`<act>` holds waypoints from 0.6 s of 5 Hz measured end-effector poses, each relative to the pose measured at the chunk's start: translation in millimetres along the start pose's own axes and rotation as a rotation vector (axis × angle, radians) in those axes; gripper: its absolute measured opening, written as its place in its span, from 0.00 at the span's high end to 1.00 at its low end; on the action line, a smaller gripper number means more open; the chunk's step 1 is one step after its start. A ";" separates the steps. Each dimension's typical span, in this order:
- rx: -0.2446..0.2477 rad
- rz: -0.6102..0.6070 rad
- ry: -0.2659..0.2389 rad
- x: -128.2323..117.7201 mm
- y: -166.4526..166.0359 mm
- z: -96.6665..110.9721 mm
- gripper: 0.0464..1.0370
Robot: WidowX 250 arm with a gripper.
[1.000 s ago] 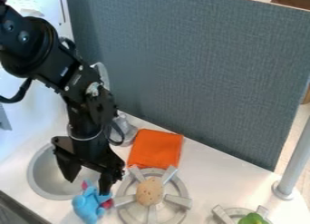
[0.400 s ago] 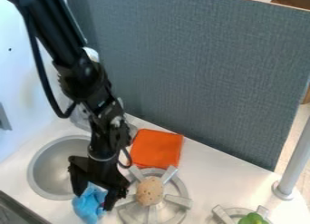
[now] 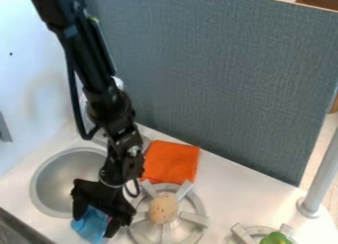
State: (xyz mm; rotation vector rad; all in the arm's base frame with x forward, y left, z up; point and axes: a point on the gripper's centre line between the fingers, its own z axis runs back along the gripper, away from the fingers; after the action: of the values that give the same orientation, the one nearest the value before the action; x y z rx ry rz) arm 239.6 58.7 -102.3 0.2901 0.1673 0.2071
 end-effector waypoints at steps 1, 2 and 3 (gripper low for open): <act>0.010 0.027 0.021 5.4 1.0 -10.3 0.03; 0.011 0.041 0.030 5.4 -0.1 -13.8 0.08; -0.006 0.047 0.022 -3.5 -0.7 -12.1 0.24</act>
State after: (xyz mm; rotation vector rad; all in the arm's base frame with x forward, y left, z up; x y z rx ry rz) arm 234.0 60.5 -113.5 0.2858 0.1816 0.2577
